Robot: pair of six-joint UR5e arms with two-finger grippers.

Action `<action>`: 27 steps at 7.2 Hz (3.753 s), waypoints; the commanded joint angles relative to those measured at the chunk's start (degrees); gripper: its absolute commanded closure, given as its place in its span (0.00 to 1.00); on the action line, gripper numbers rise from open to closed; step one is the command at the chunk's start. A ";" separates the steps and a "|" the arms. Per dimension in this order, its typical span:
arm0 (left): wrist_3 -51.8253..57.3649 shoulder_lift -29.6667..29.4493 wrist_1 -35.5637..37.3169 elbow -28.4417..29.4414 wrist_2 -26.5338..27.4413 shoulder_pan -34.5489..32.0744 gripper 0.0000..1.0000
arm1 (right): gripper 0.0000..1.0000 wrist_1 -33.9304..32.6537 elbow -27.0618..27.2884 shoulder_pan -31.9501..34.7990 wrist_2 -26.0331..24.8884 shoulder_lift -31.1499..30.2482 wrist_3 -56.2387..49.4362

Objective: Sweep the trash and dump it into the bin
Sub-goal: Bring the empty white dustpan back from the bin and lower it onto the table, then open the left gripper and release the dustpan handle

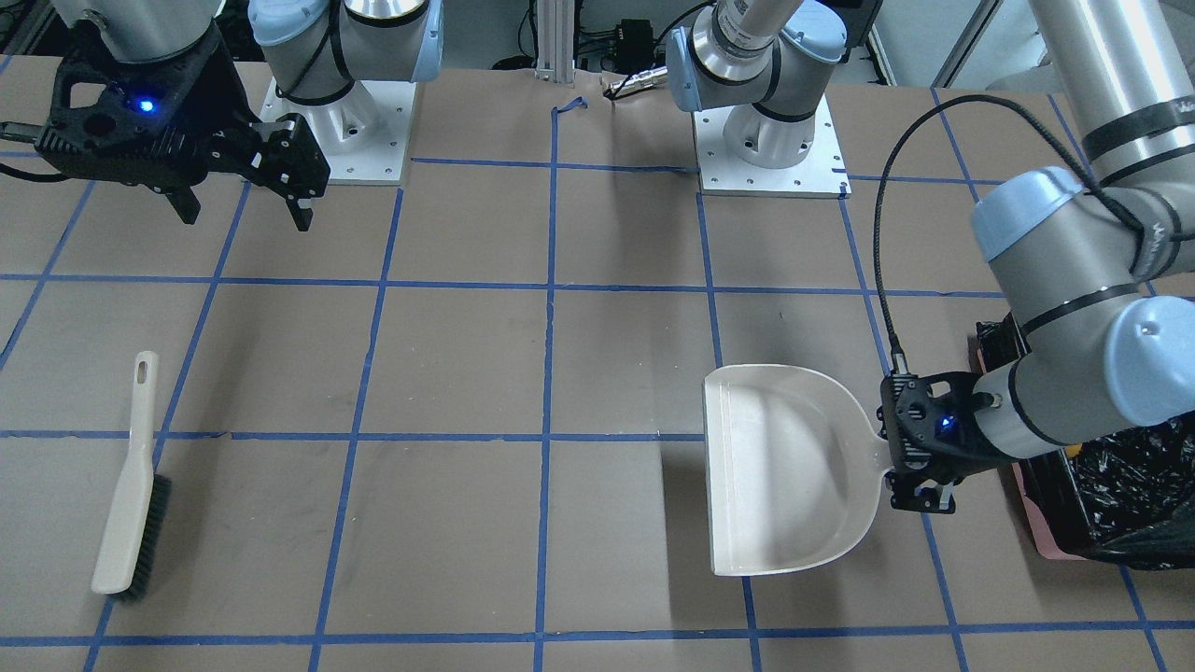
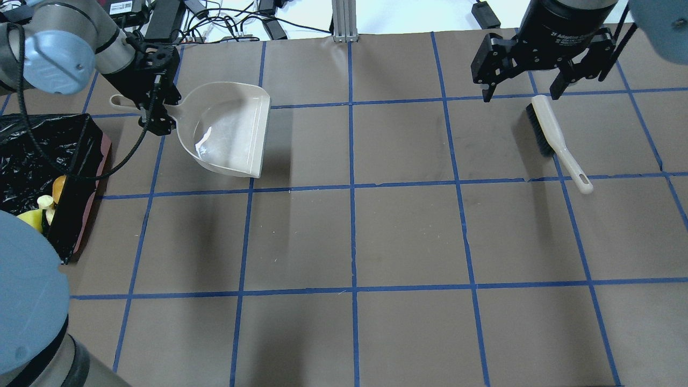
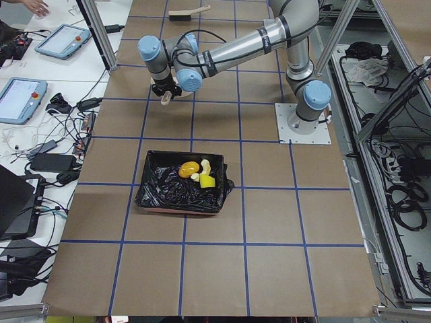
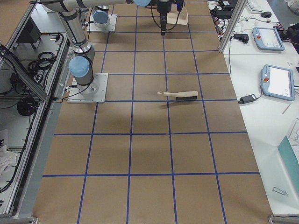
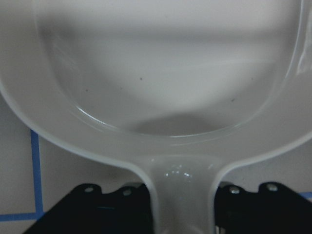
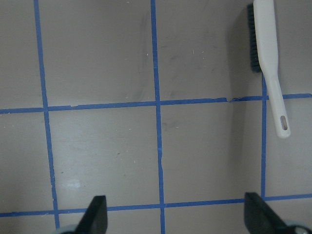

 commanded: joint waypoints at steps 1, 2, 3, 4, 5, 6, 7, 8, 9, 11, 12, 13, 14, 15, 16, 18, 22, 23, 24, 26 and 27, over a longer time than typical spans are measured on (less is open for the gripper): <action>0.49 -3.87 6.68 -2.16 0.20 -1.18 1.00 | 0.00 0.23 0.00 -0.02 -0.13 -0.40 -0.07; 0.32 -4.67 6.69 -2.16 0.02 -2.23 1.00 | 0.00 0.23 0.00 0.06 -0.04 -0.40 -0.07; 0.58 -4.77 7.21 -1.98 0.11 -3.72 1.00 | 0.00 0.23 0.09 0.06 -0.04 -0.40 -0.07; 0.67 -5.03 7.82 -1.98 0.02 -3.91 1.00 | 0.00 0.15 0.09 0.06 -0.04 -0.32 -0.07; 0.93 -5.29 8.18 -1.72 -0.07 -3.91 1.00 | 0.00 0.15 0.09 0.06 -0.04 -0.31 -0.07; 1.11 -5.90 9.14 -1.63 -0.07 -3.91 1.00 | 0.00 0.06 0.09 0.06 0.04 -0.23 -0.07; 1.63 -6.61 9.32 -1.46 0.02 -3.56 1.00 | 0.00 0.15 0.09 0.06 -0.04 -0.23 -0.07; 1.46 -6.87 9.32 -1.45 0.02 -3.47 1.00 | 0.00 0.15 0.09 0.06 -0.04 -0.31 -0.07; 1.37 -7.05 9.24 -1.45 0.02 -3.47 1.00 | 0.00 0.15 0.09 0.06 -0.04 -0.31 -0.07; -0.38 -7.05 9.24 -1.37 -0.15 -3.47 1.00 | 0.00 0.23 0.09 0.06 -0.04 -0.40 -0.07; -1.34 -7.05 9.24 -1.45 -0.24 -3.47 1.00 | 0.00 0.15 0.09 0.06 0.04 -0.40 -0.07; -1.27 -7.05 9.24 -1.37 -0.24 -3.47 1.00 | 0.00 0.23 0.09 0.06 0.05 -0.40 -0.07; -1.27 -7.14 9.24 -1.37 -0.24 -3.47 1.00 | 0.00 0.15 0.09 0.06 0.05 -0.40 -0.07; -1.27 -7.14 9.24 -1.19 -0.24 -3.47 1.00 | 0.00 0.15 0.09 0.06 0.05 -0.40 -0.07; -1.35 -7.14 9.24 -0.93 -0.24 -3.38 1.00 | 0.00 0.15 0.09 0.06 0.05 -0.40 -0.07; -1.18 -7.40 9.32 -0.66 -0.24 -3.38 0.36 | 0.00 0.41 0.09 0.06 -0.13 -0.32 0.02; -3.37 -6.19 9.24 -0.66 -0.24 -3.47 0.11 | 0.00 -0.12 0.09 0.06 0.92 -0.23 0.11; -3.37 -5.04 8.80 -0.40 -0.15 -3.56 0.04 | 0.00 -0.12 0.09 0.24 1.71 -0.40 0.19; -4.07 -3.47 8.54 1.25 -0.24 -3.47 0.00 | 0.00 -0.20 0.09 0.24 3.28 -0.40 -0.07; -6.62 0.31 -0.02 6.96 -0.15 -3.64 0.00 | 0.00 0.05 0.17 0.15 2.42 -0.58 -0.69; -9.67 2.68 -1.56 7.16 -0.24 -4.25 0.00 | 0.00 -0.03 0.17 0.15 2.59 -0.67 -0.86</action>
